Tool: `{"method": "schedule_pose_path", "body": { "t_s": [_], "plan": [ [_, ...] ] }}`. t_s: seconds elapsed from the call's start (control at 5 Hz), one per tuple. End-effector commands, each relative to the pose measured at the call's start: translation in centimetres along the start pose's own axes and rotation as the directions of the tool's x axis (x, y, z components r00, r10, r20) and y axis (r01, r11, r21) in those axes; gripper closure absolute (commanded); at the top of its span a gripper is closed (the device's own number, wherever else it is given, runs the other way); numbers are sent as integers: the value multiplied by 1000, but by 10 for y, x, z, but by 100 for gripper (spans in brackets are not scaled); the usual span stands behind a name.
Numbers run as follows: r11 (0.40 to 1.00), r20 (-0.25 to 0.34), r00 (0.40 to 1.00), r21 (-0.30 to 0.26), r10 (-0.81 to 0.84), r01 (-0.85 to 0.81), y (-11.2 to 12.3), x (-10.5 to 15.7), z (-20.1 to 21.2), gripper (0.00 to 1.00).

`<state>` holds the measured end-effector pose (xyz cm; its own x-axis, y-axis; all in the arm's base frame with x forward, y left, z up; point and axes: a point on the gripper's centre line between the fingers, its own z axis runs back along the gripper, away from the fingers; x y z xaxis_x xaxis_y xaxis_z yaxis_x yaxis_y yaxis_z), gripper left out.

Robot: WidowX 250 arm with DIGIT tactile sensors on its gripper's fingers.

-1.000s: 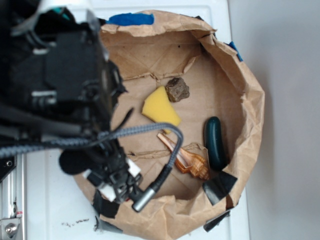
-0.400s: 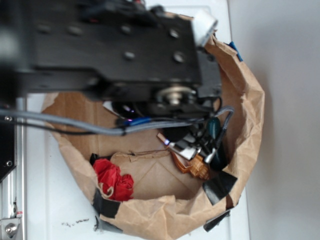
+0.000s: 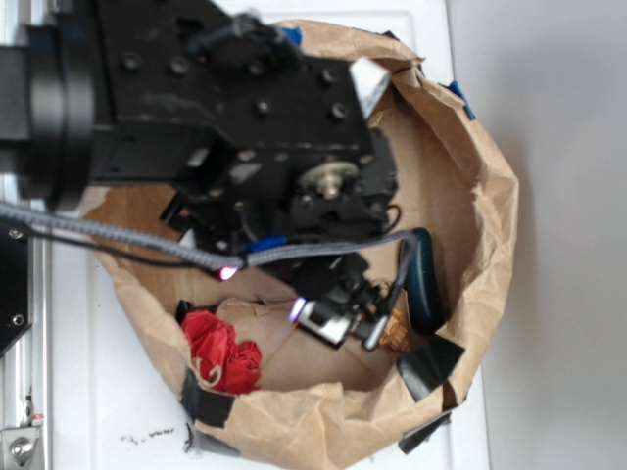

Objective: Grab the red paper.

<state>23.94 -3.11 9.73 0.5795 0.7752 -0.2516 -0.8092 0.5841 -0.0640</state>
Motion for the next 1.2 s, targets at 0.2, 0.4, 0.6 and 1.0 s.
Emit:
{"method": "schedule_pose_path", "body": {
  "t_s": [0.2, 0.4, 0.6, 1.0],
  "plan": [
    [997, -28, 999, -68, -43, 41, 1, -14, 6, 0],
    [997, -28, 999, -68, -43, 41, 1, -14, 6, 0],
    [997, -28, 999, -68, -43, 41, 1, -14, 6, 0],
    [997, 5, 997, -30, -72, 72, 5, -25, -5, 0]
  ]
}}
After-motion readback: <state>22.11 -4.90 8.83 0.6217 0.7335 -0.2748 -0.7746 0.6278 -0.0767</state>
